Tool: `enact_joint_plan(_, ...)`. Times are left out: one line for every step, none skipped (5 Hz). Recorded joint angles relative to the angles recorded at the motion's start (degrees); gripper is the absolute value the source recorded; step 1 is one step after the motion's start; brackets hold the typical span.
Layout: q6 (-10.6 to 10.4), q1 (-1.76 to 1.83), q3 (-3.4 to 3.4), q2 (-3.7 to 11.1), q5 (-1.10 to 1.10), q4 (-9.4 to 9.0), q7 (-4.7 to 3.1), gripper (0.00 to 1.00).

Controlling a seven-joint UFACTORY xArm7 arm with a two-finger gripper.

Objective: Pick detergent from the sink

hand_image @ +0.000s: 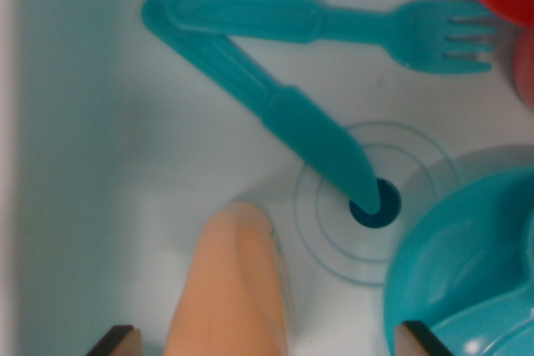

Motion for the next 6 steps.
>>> enact_joint_plan(0.00, 0.00, 0.00, 0.00, 0.00, 0.00, 0.00, 0.00)
enact_joint_plan(0.00, 0.00, 0.00, 0.00, 0.00, 0.00, 0.00, 1.00)
enact_joint_plan(0.00, 0.00, 0.00, 0.00, 0.00, 0.00, 0.00, 1.00)
enact_joint_plan(0.00, 0.00, 0.00, 0.00, 0.00, 0.00, 0.00, 1.00)
enact_joint_plan(0.00, 0.00, 0.00, 0.00, 0.00, 0.00, 0.00, 1.00)
enact_joint_plan(0.00, 0.00, 0.00, 0.00, 0.00, 0.00, 0.00, 1.00)
